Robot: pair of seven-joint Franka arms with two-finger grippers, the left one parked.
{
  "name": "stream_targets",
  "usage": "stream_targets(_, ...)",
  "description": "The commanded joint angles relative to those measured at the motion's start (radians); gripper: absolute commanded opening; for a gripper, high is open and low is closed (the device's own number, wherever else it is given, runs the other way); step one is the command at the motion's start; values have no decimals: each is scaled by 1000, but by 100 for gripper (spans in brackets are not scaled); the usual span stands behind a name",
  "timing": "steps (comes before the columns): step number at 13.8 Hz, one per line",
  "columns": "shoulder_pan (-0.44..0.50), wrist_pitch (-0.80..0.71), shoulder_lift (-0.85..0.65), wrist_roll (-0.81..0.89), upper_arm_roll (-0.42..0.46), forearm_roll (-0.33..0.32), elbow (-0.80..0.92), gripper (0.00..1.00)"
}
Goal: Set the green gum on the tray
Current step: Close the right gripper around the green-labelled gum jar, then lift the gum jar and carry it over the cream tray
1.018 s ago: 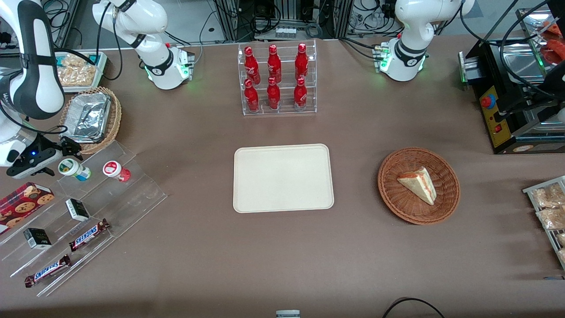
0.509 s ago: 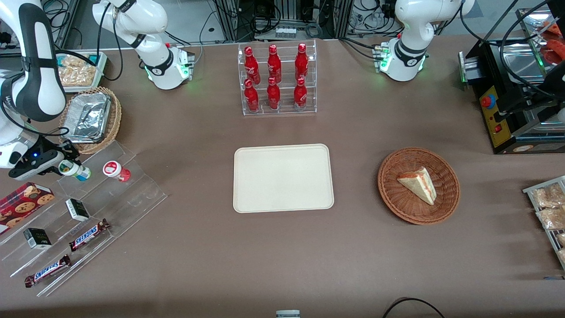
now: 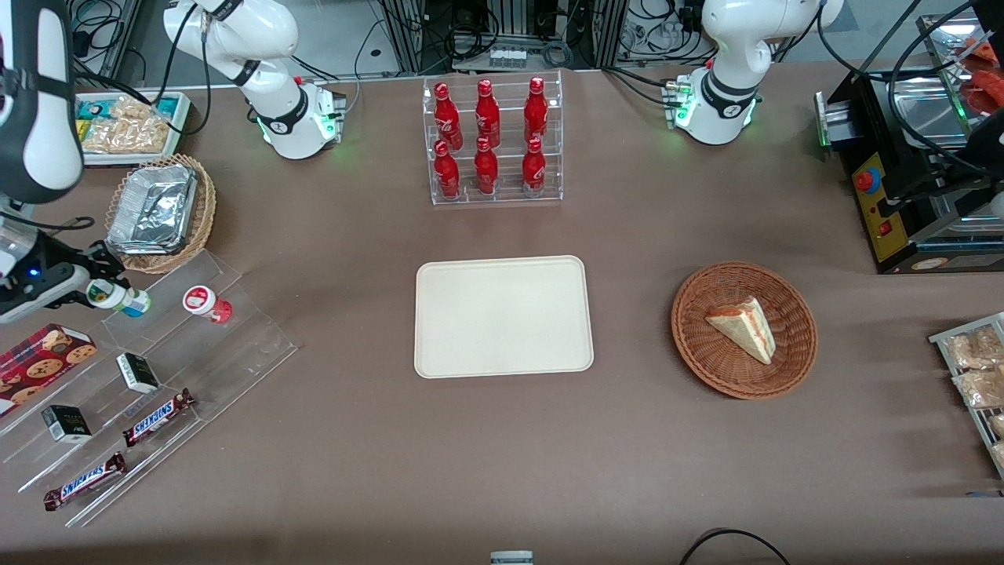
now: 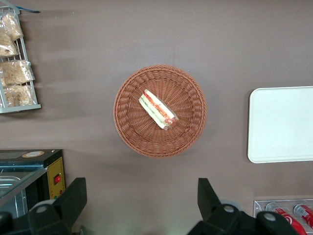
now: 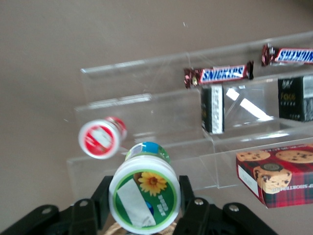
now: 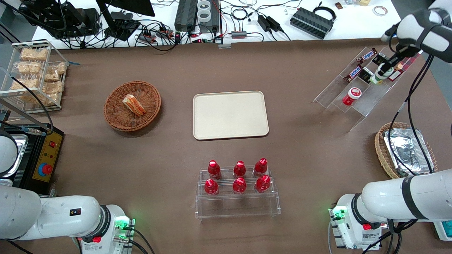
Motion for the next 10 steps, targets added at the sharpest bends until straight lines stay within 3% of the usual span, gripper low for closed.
stream_targets(1, 107, -126, 5, 165, 4, 5, 107, 0)
stream_targets(10, 597, -111, 71, 968, 4, 2, 160, 0)
